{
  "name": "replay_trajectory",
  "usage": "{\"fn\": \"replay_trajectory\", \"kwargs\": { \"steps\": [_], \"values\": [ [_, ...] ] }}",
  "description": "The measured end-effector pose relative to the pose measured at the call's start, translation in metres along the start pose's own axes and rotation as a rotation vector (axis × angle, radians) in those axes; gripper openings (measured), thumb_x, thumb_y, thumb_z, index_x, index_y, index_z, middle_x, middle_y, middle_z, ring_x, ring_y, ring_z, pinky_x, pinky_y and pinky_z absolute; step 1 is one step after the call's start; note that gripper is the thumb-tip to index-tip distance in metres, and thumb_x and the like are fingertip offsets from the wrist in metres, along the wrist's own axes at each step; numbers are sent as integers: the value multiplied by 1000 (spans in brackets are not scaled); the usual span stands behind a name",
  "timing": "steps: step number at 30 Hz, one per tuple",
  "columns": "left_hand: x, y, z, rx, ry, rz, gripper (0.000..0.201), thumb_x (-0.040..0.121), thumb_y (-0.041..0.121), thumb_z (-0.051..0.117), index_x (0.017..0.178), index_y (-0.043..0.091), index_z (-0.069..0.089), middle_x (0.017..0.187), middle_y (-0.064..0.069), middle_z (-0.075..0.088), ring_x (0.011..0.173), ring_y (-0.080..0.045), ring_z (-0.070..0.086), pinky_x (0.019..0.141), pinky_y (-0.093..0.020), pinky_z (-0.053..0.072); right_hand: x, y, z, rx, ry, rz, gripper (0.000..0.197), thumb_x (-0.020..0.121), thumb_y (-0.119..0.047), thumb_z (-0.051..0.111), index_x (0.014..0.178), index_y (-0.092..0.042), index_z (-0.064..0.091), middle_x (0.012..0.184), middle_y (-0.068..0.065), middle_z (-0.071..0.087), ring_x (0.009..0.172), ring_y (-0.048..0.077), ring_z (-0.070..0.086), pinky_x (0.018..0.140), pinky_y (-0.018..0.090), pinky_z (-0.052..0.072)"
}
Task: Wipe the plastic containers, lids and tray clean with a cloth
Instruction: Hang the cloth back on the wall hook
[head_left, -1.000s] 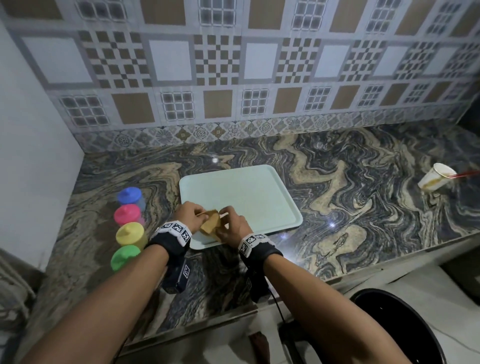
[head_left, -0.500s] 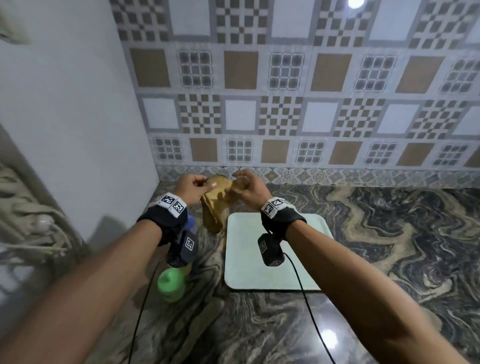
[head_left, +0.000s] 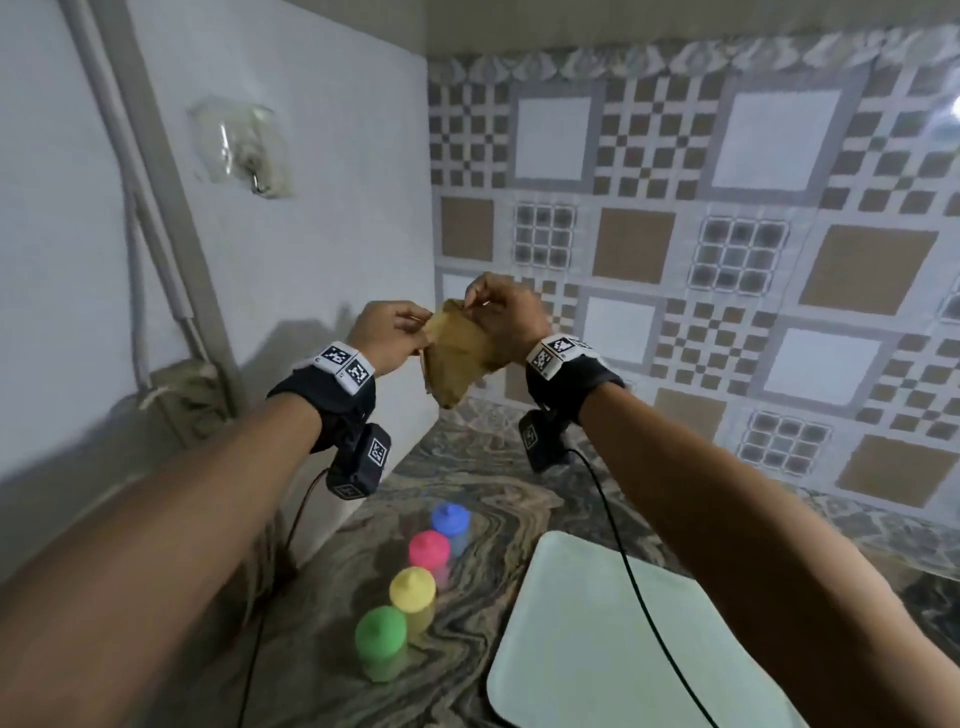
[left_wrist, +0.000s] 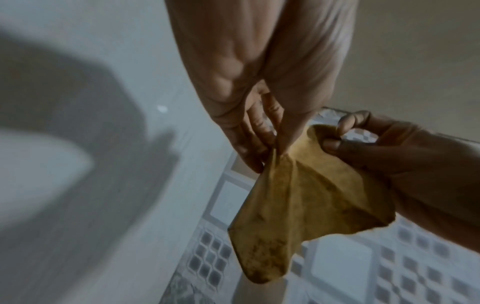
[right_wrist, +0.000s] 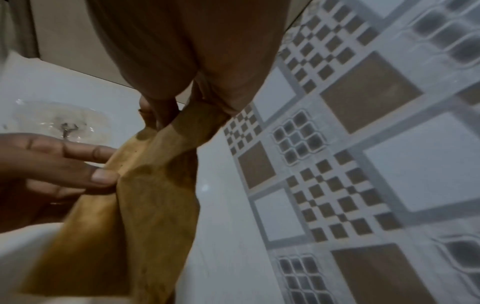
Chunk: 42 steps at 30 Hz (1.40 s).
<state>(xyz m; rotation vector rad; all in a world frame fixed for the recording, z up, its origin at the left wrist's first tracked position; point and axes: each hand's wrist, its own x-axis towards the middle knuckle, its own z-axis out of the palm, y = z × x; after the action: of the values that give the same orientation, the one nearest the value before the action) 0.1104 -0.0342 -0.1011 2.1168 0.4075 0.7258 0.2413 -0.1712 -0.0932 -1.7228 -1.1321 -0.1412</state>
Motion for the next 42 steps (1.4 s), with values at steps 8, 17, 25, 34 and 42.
{"fn": "replay_trajectory", "kwargs": {
  "steps": [8,17,25,34,42],
  "values": [
    [25,34,-80,198,341,111,26,81,2,64,80,27,58,83,1,68,82,-16,68,77,-29,54,85,-35,33,59,40,-263,22,86,0,61,87,-15,78,94,-4,69,86,11,63,82,17,50],
    [8,31,-150,275,591,83,23,78,2,70,87,22,76,89,0,73,87,-13,69,86,-24,55,131,-76,85,305,-8,-329,21,83,-11,73,104,-11,75,102,-3,62,92,13,61,89,24,52],
    [18,37,-174,504,878,111,15,77,8,72,91,10,76,102,-6,71,94,-18,65,87,-19,48,149,-115,126,309,100,-360,33,75,-11,77,108,-11,74,108,6,62,95,21,63,92,32,52],
    [14,13,-146,874,661,59,24,85,8,54,96,7,76,85,-17,69,79,-32,63,67,-36,49,135,-104,142,265,-22,-233,13,94,-24,54,91,-23,67,115,-4,56,113,14,53,94,26,44],
    [18,-6,-132,629,669,70,27,83,-3,57,103,3,73,89,-23,70,83,-37,65,77,-45,54,113,-99,163,194,0,-279,34,97,-41,52,105,-12,67,90,4,68,82,18,62,77,31,54]
  ]
}}
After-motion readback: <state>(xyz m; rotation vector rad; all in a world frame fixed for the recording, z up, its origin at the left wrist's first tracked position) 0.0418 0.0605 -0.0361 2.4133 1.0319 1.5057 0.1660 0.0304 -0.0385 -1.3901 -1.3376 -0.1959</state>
